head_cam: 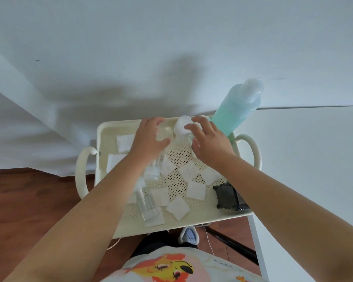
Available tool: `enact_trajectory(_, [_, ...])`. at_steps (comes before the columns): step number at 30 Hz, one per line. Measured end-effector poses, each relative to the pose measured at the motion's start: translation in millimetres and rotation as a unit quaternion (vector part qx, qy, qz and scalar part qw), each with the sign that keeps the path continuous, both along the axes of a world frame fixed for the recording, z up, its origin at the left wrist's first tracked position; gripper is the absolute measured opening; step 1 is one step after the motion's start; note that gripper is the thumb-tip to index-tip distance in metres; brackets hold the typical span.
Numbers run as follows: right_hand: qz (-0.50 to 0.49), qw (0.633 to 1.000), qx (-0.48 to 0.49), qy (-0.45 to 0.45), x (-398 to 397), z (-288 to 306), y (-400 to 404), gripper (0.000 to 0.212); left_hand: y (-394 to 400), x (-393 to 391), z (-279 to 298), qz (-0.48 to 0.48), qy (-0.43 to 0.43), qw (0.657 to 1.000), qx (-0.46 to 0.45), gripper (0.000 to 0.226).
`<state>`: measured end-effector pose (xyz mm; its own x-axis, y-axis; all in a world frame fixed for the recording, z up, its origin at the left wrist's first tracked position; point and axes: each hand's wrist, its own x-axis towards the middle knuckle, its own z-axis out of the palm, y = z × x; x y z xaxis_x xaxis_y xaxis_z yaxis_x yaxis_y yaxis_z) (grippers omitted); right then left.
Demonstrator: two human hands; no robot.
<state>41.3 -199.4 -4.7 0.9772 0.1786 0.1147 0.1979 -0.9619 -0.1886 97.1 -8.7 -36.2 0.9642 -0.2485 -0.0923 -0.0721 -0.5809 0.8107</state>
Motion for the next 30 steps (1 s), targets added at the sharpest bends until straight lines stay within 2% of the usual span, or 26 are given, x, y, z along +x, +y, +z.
enact_trajectory(2, [0.033, 0.998, 0.014, 0.047, 2.0, -6.1, 12.0, 0.035, 34.1, -20.2, 3.7, 0.016, 0.029, 0.999, 0.02, 0.04])
enact_trajectory(4, [0.051, 0.992, 0.001, 0.112, 7.7, -18.4, 25.1, 0.036, 62.6, -47.2, 3.6, 0.003, 0.068, 0.997, 0.047, 0.035])
enact_trajectory(7, [0.185, 0.971, -0.093, 0.116, 11.1, -41.1, 45.8, 0.054, 87.0, -90.5, -1.6, -0.072, 0.108, 0.988, 0.079, 0.034])
enact_trajectory(9, [0.258, 0.951, -0.136, 0.105, 12.0, -53.0, 56.1, 0.068, 96.9, -110.0, -6.5, -0.121, 0.085, 0.981, 0.123, 0.033])
enact_trajectory(12, [0.305, 0.93, -0.185, 0.088, 11.8, -63.9, 66.3, 0.081, 110.4, -114.1, -10.7, -0.136, 0.055, 0.976, 0.164, 0.042])
enact_trajectory(17, [0.315, 0.926, -0.202, 0.051, 12.3, -71.1, 76.8, 0.074, 116.5, -109.1, -14.6, -0.183, 0.029, 0.953, 0.239, 0.073])
enact_trajectory(21, [0.312, 0.927, -0.203, 0.038, 14.6, -70.8, 70.6, 0.068, 109.7, -108.3, -20.9, -0.207, -0.023, 0.94, 0.272, 0.069])
enact_trajectory(24, [0.26, 0.953, -0.142, 0.062, 16.5, -63.0, 59.7, 0.062, 106.4, -106.0, -23.4, -0.23, -0.063, 0.925, 0.295, 0.055])
enact_trajectory(26, [0.193, 0.976, -0.03, 0.097, 17.6, -54.0, 51.2, 0.062, 106.2, -105.0, -22.9, -0.249, -0.082, 0.917, 0.3, 0.05])
enact_trajectory(28, [0.112, 0.981, 0.092, 0.13, 19.2, -42.2, 44.0, 0.063, 106.8, -102.8, -18.6, -0.259, -0.072, 0.917, 0.295, 0.045])
enact_trajectory(30, [0.061, 0.976, 0.141, 0.154, 21.1, -27.8, 39.6, 0.065, 106.9, -100.0, -10.4, -0.26, -0.034, 0.926, 0.27, 0.039])
